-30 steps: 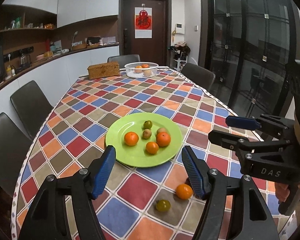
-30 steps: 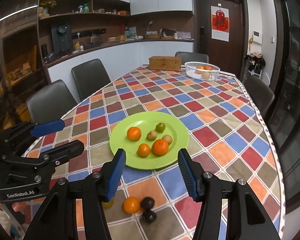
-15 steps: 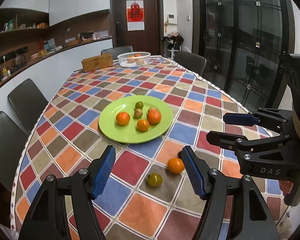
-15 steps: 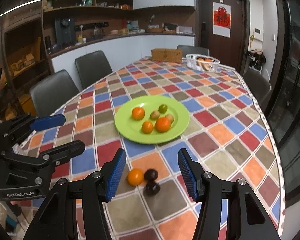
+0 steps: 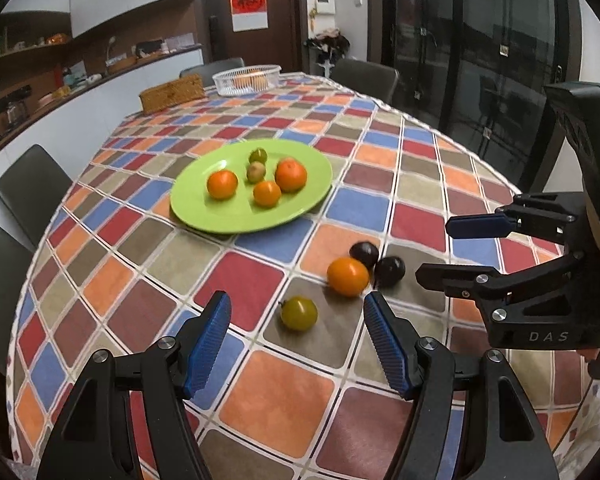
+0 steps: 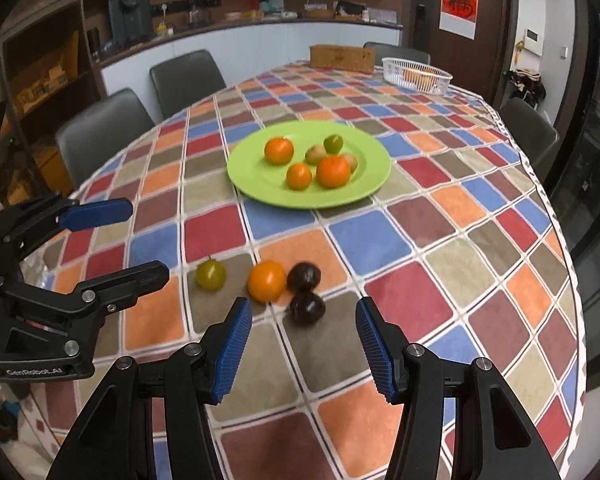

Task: Organize fruits
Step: 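Move both tools back toward the remaining fruits on the tablecloth, then grasp the green lime with the left tool while the right tool grasps a dark plum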

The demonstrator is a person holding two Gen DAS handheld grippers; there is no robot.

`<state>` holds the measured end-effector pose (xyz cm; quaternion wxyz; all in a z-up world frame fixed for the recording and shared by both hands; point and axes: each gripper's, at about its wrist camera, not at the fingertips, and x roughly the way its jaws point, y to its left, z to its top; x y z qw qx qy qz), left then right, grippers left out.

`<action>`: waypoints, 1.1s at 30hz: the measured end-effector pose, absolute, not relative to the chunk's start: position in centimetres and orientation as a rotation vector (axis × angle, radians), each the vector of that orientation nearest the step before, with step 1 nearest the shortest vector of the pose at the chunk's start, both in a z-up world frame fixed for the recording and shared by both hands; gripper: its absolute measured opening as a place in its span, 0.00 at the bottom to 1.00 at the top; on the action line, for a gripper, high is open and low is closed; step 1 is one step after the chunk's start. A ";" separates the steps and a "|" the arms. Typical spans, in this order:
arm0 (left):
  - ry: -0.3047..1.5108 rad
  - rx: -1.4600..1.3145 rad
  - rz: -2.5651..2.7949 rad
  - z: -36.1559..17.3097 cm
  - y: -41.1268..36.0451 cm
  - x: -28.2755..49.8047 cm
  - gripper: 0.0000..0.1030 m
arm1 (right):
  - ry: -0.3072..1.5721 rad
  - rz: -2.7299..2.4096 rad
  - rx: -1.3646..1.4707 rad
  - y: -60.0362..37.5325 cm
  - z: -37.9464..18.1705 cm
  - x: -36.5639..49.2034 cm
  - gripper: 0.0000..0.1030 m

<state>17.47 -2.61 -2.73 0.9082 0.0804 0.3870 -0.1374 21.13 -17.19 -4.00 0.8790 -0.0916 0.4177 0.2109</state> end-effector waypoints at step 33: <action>0.969 0.136 -0.369 -8.3 -2.8 22.9 0.40 | 1.002 0.484 -0.194 -16.1 -9.1 25.5 0.37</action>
